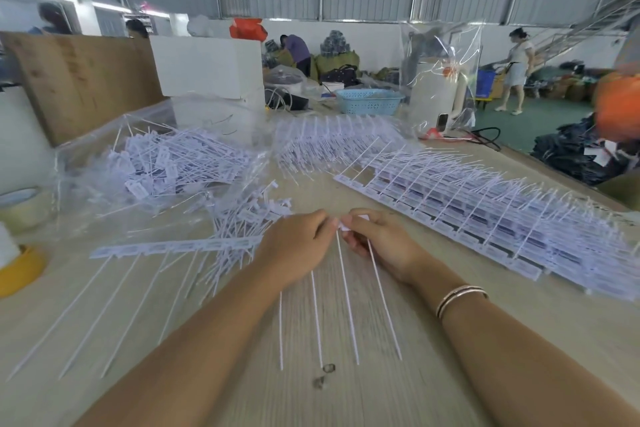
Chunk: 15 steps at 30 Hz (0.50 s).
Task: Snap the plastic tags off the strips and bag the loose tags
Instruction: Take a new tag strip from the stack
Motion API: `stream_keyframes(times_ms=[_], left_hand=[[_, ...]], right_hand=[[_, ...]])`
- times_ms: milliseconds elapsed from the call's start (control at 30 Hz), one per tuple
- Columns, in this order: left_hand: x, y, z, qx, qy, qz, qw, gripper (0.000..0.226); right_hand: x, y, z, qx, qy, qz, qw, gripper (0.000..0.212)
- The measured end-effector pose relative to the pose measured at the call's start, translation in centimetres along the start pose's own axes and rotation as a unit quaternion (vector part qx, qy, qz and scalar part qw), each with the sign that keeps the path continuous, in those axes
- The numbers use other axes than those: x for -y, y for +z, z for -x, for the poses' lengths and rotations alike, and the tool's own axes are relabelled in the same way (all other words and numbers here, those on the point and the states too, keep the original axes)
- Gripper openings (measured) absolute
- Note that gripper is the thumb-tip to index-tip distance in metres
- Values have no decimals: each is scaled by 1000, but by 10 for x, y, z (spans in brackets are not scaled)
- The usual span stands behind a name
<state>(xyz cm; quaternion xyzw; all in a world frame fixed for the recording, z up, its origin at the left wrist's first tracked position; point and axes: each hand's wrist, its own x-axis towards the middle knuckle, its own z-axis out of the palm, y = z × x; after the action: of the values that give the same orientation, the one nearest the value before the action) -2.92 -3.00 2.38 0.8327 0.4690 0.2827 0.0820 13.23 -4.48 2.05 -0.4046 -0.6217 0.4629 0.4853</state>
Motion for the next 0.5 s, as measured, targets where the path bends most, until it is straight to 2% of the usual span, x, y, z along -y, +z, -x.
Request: stream_keyframes(times_ms=[67,167,267,433,500], left_hand=[[1,-2,-3,8,-44,120,992,37],[0,-7,-3,0,-86,279,956,38],[-1,-10,0,-9,-104,362,926,37],[-11,-10,1,-20,-104,444,890,47],[-14,-10,2,-19,-111,497,860,47]], right_hand=[[1,2,1,4,-18,35,999,31],[4,7,1,-12,-69,101,992,27],[6,13,1,-49,-122,125,983,25],[5,22,1,-82,-148,68,983,24],[6,25,2,-81,-149,21,985,23]])
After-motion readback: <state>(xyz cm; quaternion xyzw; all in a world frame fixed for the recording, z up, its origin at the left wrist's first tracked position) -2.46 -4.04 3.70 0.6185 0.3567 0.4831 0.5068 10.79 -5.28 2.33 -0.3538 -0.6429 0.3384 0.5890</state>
